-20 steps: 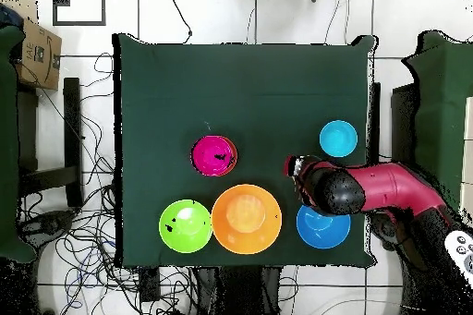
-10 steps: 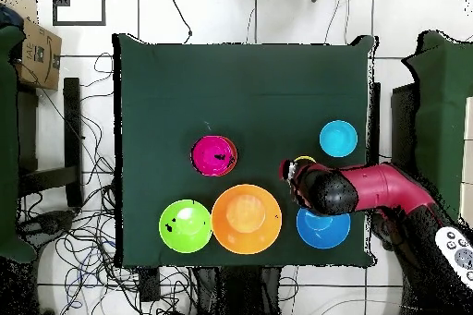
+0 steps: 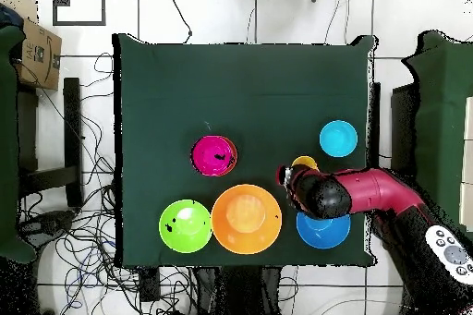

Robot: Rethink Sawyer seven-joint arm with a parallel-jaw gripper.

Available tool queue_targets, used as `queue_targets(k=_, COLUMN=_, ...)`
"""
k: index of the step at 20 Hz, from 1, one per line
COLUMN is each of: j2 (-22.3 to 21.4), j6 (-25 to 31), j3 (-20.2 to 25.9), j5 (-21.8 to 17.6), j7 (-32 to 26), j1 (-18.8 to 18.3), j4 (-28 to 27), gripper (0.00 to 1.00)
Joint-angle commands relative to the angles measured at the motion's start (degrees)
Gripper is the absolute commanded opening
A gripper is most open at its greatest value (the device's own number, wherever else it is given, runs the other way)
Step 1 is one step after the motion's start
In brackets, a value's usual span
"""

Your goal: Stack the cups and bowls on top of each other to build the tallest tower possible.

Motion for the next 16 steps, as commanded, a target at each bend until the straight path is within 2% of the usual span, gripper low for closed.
queue_targets(k=1, j2=4.75, j6=-4.21, j3=-5.28, j5=-7.88, j7=-4.17, j1=3.42, j4=-3.28, gripper=1.0)
queue_targets(k=9, j2=5.66, j6=-4.39, j3=-5.4, j5=-8.78, j7=-5.13, j1=2.93, j4=-4.21, gripper=1.0)
queue_targets(k=16, j2=9.36, j6=-5.19, j3=-5.94, j5=-10.62, j7=-5.72, j1=2.79, j4=-7.33, gripper=1.0)
